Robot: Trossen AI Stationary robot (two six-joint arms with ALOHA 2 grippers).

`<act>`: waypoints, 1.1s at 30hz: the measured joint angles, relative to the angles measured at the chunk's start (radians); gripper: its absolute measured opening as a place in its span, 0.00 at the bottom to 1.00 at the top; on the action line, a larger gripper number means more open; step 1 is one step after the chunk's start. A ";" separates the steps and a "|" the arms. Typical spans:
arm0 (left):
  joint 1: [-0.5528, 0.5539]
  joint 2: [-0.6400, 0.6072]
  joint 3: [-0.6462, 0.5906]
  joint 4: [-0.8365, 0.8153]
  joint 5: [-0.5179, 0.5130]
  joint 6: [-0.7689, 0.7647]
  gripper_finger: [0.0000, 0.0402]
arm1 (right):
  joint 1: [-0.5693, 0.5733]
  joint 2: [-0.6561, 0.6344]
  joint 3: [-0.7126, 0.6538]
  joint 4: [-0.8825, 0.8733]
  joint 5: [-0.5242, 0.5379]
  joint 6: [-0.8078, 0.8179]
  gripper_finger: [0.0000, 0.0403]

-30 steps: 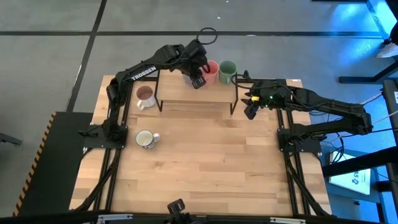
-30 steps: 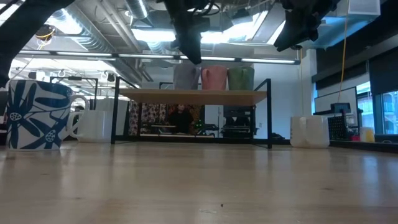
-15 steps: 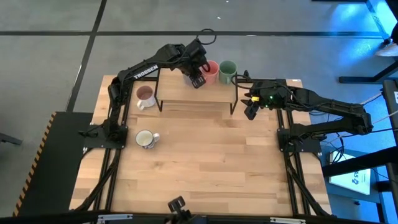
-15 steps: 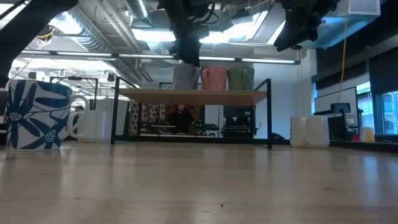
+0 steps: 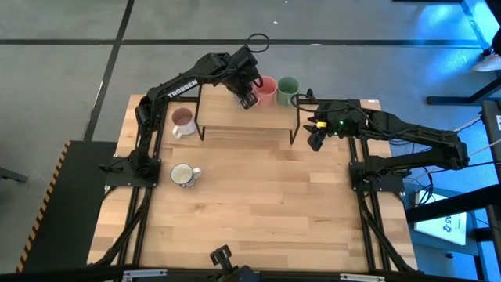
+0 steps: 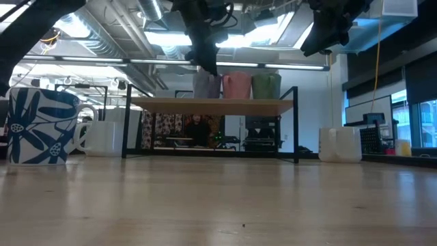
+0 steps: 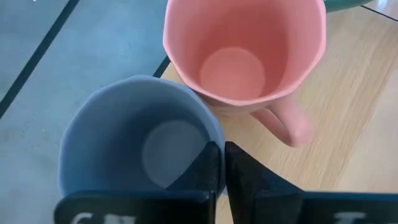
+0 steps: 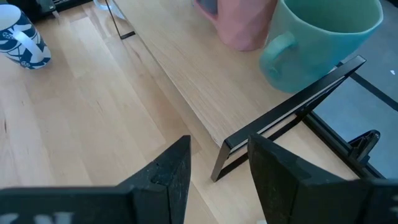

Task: Place coffee mugs
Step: Put the purple mug on the shelf

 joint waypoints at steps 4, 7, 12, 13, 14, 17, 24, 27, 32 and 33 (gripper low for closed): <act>0.000 0.000 0.000 0.000 0.000 0.007 0.03 | 0.000 0.000 0.000 0.000 0.000 0.000 0.36; 0.000 -0.001 0.001 -0.009 0.000 0.023 0.03 | 0.000 0.000 0.000 0.000 0.000 0.002 0.36; -0.003 -0.009 0.002 -0.066 0.002 0.123 0.03 | 0.000 0.000 0.000 0.000 0.000 0.003 0.36; -0.004 -0.009 0.002 -0.075 0.002 0.147 0.03 | 0.000 0.000 0.000 0.001 0.000 0.003 0.36; -0.004 -0.009 0.002 -0.084 0.002 0.168 0.03 | 0.000 0.000 0.000 0.002 0.000 0.003 0.36; -0.004 -0.009 0.002 -0.091 0.019 0.225 0.03 | 0.000 0.000 0.000 0.009 0.000 0.003 0.36; 0.000 -0.009 0.002 -0.092 0.046 0.287 0.03 | 0.000 0.000 0.000 0.018 0.000 0.003 0.36; 0.002 -0.008 0.014 -0.095 0.049 0.286 0.04 | 0.000 0.000 0.000 0.019 0.000 0.004 0.36; -0.002 -0.006 0.025 -0.090 0.057 0.279 0.07 | 0.000 0.000 0.000 0.021 0.000 0.004 0.36; -0.003 -0.005 0.025 -0.091 0.057 0.279 0.08 | 0.000 0.000 0.000 0.021 0.000 0.004 0.36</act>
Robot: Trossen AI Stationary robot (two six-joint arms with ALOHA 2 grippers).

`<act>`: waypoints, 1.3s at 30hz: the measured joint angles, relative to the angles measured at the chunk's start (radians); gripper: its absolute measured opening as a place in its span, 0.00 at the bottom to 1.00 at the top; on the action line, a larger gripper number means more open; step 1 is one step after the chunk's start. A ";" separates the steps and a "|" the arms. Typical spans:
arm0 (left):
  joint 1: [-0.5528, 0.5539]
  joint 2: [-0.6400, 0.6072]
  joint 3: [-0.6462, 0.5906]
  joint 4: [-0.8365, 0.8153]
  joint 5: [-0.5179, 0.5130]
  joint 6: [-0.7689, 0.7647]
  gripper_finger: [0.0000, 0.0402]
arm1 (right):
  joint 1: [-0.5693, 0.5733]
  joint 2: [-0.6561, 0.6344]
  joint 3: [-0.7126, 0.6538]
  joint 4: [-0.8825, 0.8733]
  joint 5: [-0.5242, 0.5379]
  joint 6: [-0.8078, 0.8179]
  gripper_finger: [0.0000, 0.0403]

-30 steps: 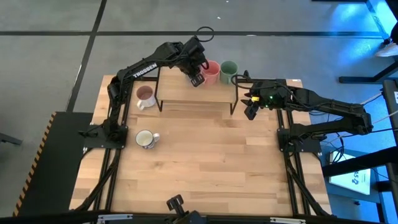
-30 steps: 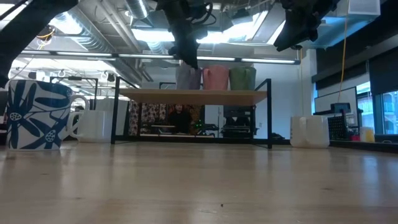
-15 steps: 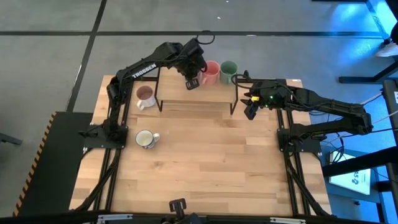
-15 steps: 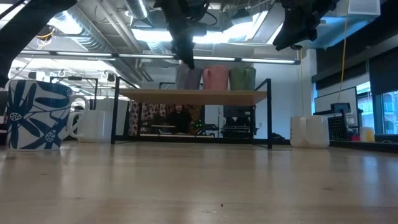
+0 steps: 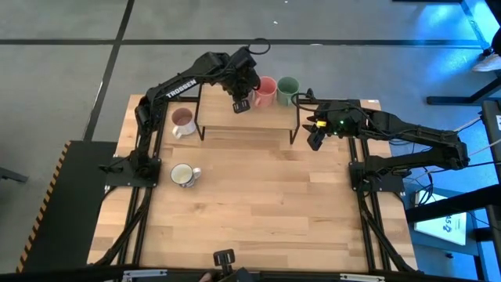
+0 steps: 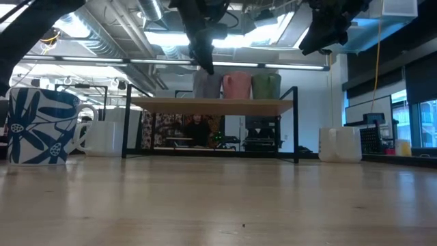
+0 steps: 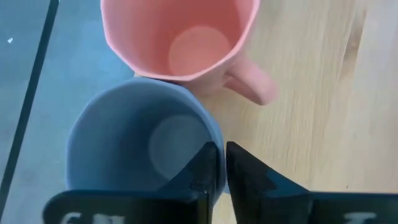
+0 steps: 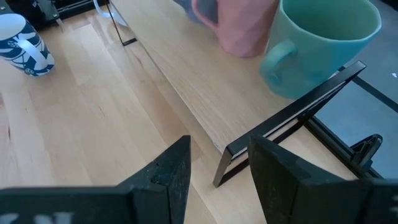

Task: Place coffee mugs
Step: Put the purple mug on the shelf, then put the white and green mug on the shelf

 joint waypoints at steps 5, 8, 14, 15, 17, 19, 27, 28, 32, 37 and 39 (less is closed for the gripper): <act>0.000 0.000 0.001 0.001 -0.005 0.008 0.17 | 0.000 0.000 0.000 0.001 0.000 0.000 0.36; 0.000 0.000 0.002 0.002 -0.012 0.004 0.22 | 0.000 0.000 0.000 0.001 0.000 0.000 0.36; -0.012 -0.060 0.005 0.034 -0.042 -0.017 0.27 | 0.000 0.000 0.000 0.001 0.000 0.000 0.36; -0.013 -0.067 0.005 0.029 -0.048 -0.019 0.27 | 0.000 0.000 0.000 0.001 0.000 0.000 0.36; -0.025 -0.085 0.003 0.028 -0.064 -0.022 0.27 | 0.000 0.000 0.000 0.001 0.000 0.000 0.36; -0.036 -0.117 0.002 0.028 -0.065 -0.043 0.27 | 0.000 0.000 0.000 0.001 -0.002 0.000 0.36; -0.111 -0.287 -0.003 -0.073 -0.056 -0.189 0.27 | 0.000 0.000 0.000 0.010 -0.098 0.001 0.36; -0.126 -0.313 -0.013 -0.090 -0.057 -0.210 0.27 | 0.000 0.000 0.000 0.015 -0.114 0.000 0.36; -0.184 -0.447 -0.158 -0.108 -0.067 -0.262 0.27 | 0.000 0.000 0.000 0.073 -0.174 0.002 0.36; -0.250 -0.665 -0.480 0.044 -0.097 -0.330 0.27 | 0.001 0.000 0.000 0.078 -0.168 0.066 0.36; -0.261 -0.746 -0.604 0.094 -0.089 -0.343 0.27 | 0.000 0.000 0.000 0.071 -0.133 0.108 0.36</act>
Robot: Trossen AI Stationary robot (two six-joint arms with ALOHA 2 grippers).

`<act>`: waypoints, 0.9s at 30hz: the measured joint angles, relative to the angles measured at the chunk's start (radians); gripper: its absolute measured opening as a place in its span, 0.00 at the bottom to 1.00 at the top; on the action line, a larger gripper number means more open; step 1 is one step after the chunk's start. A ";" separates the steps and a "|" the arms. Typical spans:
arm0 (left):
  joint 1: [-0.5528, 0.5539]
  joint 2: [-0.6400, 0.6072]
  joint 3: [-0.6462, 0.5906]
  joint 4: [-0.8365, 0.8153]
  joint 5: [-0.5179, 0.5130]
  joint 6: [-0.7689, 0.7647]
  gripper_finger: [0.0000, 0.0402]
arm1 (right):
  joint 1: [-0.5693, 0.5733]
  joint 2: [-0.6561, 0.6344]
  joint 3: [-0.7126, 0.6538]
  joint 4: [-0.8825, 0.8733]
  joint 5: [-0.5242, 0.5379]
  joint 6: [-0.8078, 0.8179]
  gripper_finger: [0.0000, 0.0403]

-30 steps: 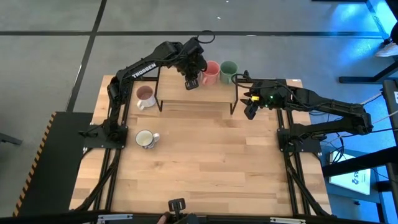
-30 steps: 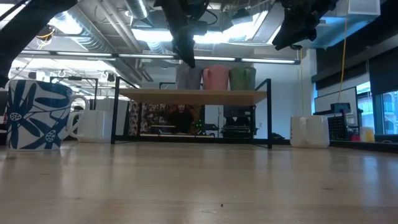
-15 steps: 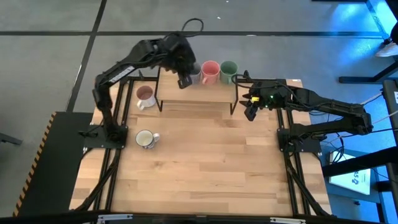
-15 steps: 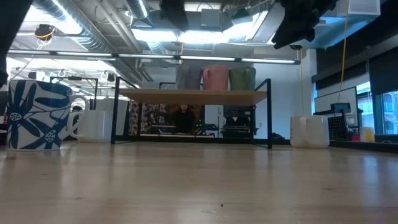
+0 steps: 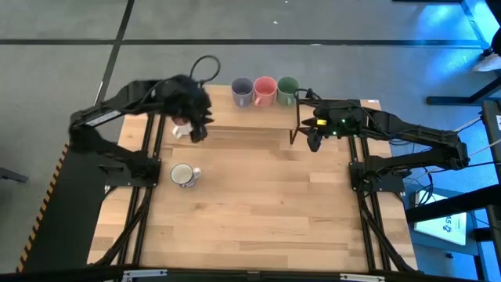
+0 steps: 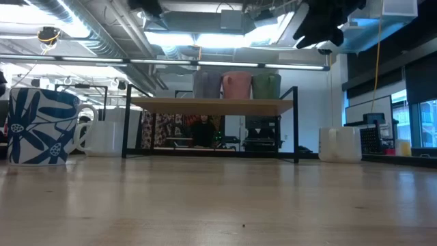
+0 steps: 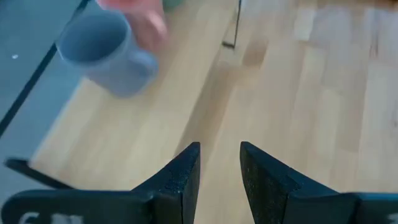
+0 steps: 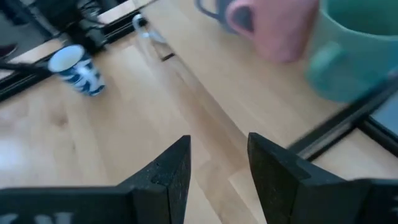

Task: Place coffee mugs
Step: Put the white and green mug on the shelf

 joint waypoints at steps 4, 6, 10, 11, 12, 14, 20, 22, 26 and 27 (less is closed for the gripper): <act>-0.025 -0.136 -0.186 0.039 0.001 -0.060 0.27 | 0.000 0.000 0.000 -0.058 0.033 0.116 0.36; -0.044 -0.194 -0.248 0.042 0.001 -0.093 0.27 | 0.000 0.000 0.000 -0.128 0.054 0.181 0.36; -0.080 -0.289 -0.335 0.058 -0.001 -0.100 0.27 | 0.000 0.000 -0.008 -0.332 0.141 0.399 0.36; -0.086 -0.306 -0.351 0.066 -0.005 -0.099 0.27 | 0.000 -0.002 -0.026 -0.354 0.167 0.474 0.36; -0.089 -0.319 -0.365 0.076 -0.011 -0.098 0.27 | 0.000 -0.002 -0.049 -0.365 0.182 0.543 0.36; -0.092 -0.340 -0.384 0.085 -0.019 -0.095 0.27 | 0.000 -0.002 -0.111 -0.361 0.187 0.649 0.37; -0.093 -0.356 -0.392 0.113 -0.021 -0.051 0.27 | -0.016 -0.004 -0.301 -0.215 0.282 0.879 0.53; -0.093 -0.354 -0.392 0.115 -0.021 -0.050 0.27 | -0.030 -0.004 -0.352 -0.151 0.309 0.915 0.58; -0.093 -0.353 -0.392 0.116 -0.021 -0.050 0.27 | -0.060 0.011 -0.443 -0.011 0.341 0.959 0.63; -0.093 -0.352 -0.392 0.116 -0.021 -0.050 0.27 | -0.068 0.018 -0.460 0.012 0.357 0.967 0.63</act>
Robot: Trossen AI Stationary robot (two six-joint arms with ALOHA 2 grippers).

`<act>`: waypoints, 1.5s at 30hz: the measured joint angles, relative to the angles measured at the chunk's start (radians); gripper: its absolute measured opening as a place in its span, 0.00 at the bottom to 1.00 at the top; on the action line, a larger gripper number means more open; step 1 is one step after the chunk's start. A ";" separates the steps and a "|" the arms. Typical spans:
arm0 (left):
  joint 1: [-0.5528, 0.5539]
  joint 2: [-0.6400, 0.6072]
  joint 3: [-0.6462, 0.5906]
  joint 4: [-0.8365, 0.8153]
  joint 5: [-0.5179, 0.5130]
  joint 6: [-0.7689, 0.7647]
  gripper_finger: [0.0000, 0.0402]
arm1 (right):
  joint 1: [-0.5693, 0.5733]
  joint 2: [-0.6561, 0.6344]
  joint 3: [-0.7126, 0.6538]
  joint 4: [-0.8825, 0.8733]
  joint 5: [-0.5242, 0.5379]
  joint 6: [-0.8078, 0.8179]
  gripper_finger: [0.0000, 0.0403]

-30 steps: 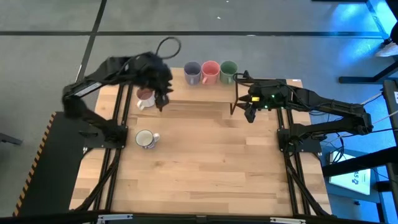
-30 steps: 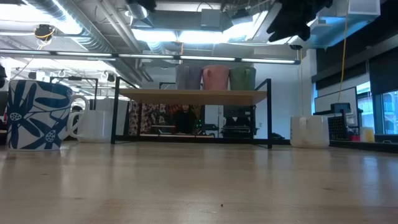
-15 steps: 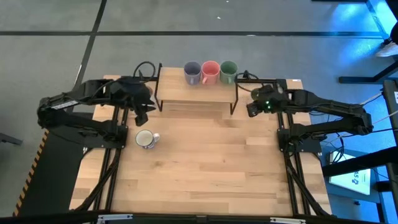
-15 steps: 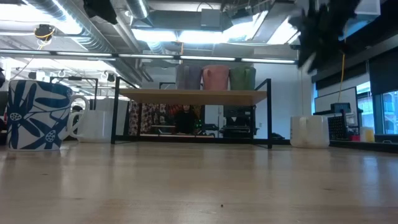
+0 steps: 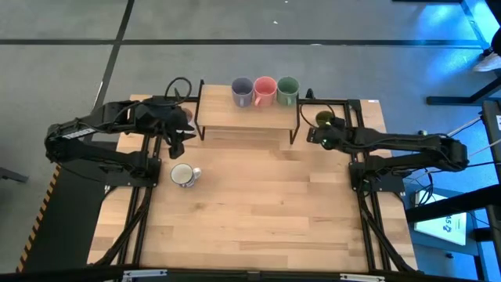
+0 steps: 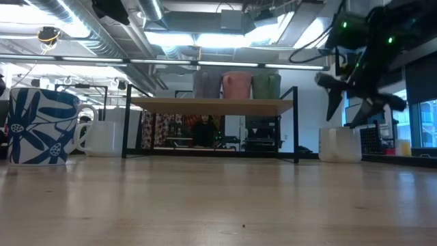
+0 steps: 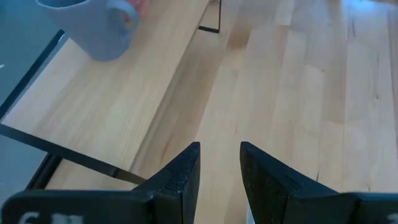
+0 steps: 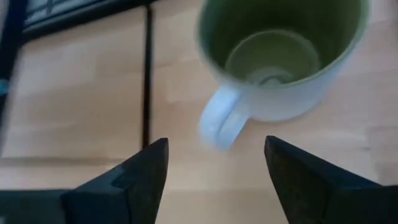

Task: Place coffee mugs
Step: Put the white and green mug on the shelf

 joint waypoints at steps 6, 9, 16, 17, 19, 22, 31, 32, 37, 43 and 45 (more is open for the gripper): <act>0.000 0.000 0.000 0.000 0.000 0.000 0.27 | -0.062 0.078 -0.059 0.118 0.044 0.007 0.59; 0.000 0.000 0.000 -0.001 0.000 -0.001 0.27 | -0.080 0.122 -0.067 0.189 0.066 -0.002 0.56; 0.000 0.000 0.000 -0.002 0.000 -0.001 0.27 | -0.097 0.184 -0.067 0.161 0.071 -0.018 0.46; 0.000 0.000 0.000 -0.002 -0.001 -0.001 0.27 | -0.097 0.184 -0.067 0.154 0.072 -0.018 0.43; 0.000 0.000 0.000 -0.002 -0.001 -0.001 0.27 | -0.097 0.185 -0.067 0.144 0.083 -0.020 0.39; 0.000 0.000 0.000 -0.002 -0.007 0.004 0.27 | -0.097 0.185 -0.067 0.157 0.111 -0.043 0.32; 0.000 0.000 0.000 -0.004 -0.027 0.008 0.27 | -0.096 0.185 -0.067 0.147 0.126 -0.115 0.09; 0.000 0.000 0.000 -0.004 -0.027 0.008 0.27 | -0.096 0.185 -0.067 0.147 0.126 -0.122 0.09; 0.000 0.000 0.000 -0.004 -0.027 0.008 0.27 | -0.095 0.169 -0.066 0.146 0.082 -0.146 0.09; 0.000 0.000 0.000 -0.005 -0.027 0.008 0.27 | -0.034 0.091 -0.063 0.078 -0.018 -0.135 0.09; 0.000 0.000 0.000 -0.004 -0.027 0.008 0.27 | -0.004 0.061 -0.063 0.022 -0.046 -0.114 0.09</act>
